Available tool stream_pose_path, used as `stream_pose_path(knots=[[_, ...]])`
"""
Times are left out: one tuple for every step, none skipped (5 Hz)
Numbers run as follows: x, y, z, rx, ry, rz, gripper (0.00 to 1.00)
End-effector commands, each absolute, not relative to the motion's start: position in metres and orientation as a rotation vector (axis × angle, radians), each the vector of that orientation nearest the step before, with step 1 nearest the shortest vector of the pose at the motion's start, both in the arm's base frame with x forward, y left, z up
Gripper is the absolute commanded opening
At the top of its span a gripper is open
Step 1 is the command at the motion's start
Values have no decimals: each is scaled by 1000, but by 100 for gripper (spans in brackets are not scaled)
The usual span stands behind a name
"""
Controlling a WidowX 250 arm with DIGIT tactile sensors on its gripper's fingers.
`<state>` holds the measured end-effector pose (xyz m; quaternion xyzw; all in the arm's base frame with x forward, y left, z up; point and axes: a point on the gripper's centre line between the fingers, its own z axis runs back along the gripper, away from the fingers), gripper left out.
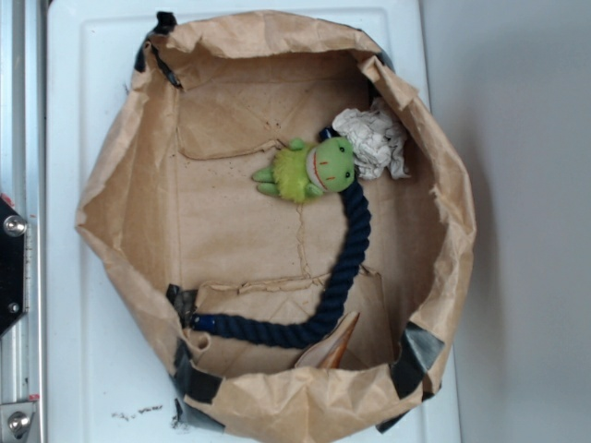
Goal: Grab the blue rope.
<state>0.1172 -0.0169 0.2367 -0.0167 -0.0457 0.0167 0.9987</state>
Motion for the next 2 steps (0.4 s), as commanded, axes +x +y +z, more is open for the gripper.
stream_pose_path(knots=[[117,-17,237,-33,-91,33,100],[167,-42,235,67,-100,187,100]])
